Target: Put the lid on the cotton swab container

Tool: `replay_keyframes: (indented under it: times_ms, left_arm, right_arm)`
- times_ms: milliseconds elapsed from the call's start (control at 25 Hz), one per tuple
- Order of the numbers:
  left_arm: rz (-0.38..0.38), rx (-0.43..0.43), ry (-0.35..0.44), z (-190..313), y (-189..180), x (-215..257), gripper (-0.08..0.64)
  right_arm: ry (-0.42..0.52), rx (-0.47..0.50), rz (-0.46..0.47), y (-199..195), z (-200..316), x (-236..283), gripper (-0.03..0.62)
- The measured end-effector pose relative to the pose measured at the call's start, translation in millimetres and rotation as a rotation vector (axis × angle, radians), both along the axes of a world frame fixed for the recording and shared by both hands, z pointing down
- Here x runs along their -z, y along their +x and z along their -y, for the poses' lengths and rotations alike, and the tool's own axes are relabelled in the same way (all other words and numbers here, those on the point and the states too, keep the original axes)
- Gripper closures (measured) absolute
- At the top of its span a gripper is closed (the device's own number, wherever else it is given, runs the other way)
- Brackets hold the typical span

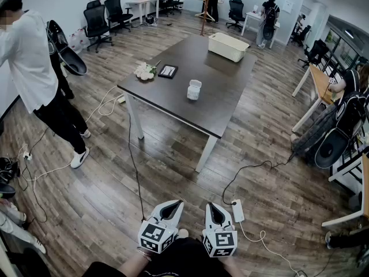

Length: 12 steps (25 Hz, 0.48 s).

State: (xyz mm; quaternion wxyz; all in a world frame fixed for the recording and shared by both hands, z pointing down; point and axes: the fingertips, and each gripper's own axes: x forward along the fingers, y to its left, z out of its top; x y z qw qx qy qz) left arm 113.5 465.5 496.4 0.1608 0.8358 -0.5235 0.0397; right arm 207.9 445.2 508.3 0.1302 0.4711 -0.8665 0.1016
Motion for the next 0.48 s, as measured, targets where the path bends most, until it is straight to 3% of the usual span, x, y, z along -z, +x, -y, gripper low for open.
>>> replay_keyframes:
  times_ms: [240, 480]
  left_arm:
    - [0.006, -0.01, 0.002, 8.2, -8.7, -4.2, 0.552]
    - [0.002, -0.022, 0.007, 24.4, -24.4, -2.7, 0.552]
  right_arm:
    - [0.001, 0.001, -0.016, -9.3, 6.8, -2.8, 0.586]
    - [0.003, -0.036, 0.033, -20.1, 19.6, 2.8, 0.584]
